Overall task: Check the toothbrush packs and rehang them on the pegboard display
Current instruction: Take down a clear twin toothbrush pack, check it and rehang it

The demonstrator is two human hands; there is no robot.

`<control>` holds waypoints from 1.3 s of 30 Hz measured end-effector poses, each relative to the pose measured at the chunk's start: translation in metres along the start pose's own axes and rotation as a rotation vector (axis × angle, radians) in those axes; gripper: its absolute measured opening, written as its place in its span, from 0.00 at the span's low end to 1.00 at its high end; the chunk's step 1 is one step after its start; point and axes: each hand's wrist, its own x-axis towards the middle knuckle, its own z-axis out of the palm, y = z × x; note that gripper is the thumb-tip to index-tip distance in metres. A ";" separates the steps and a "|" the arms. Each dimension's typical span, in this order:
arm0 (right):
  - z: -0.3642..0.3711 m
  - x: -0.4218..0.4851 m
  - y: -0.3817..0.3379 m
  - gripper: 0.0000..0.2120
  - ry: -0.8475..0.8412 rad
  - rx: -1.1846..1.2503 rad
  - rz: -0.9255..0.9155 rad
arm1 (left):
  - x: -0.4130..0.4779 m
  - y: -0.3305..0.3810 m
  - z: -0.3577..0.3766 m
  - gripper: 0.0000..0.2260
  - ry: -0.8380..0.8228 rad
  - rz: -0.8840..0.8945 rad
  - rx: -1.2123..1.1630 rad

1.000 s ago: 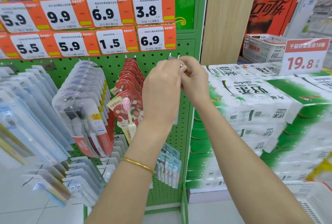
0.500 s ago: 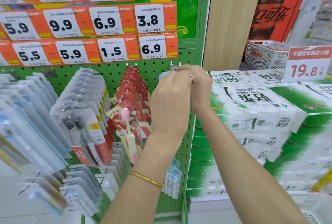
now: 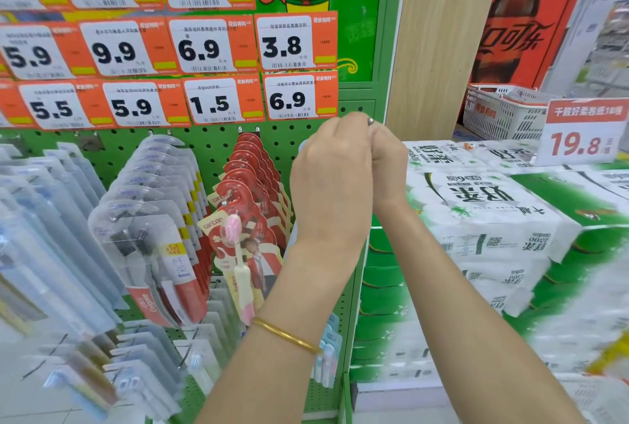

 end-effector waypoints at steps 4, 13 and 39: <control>-0.003 0.005 0.006 0.25 -0.044 -0.067 -0.005 | -0.001 0.000 0.004 0.05 0.004 -0.027 0.007; 0.006 0.000 0.033 0.09 0.027 -0.254 -0.259 | -0.028 -0.022 0.002 0.07 -0.077 0.007 -0.030; 0.000 -0.038 0.023 0.05 0.207 -0.065 0.240 | -0.066 -0.033 0.005 0.13 -0.177 -0.081 -0.250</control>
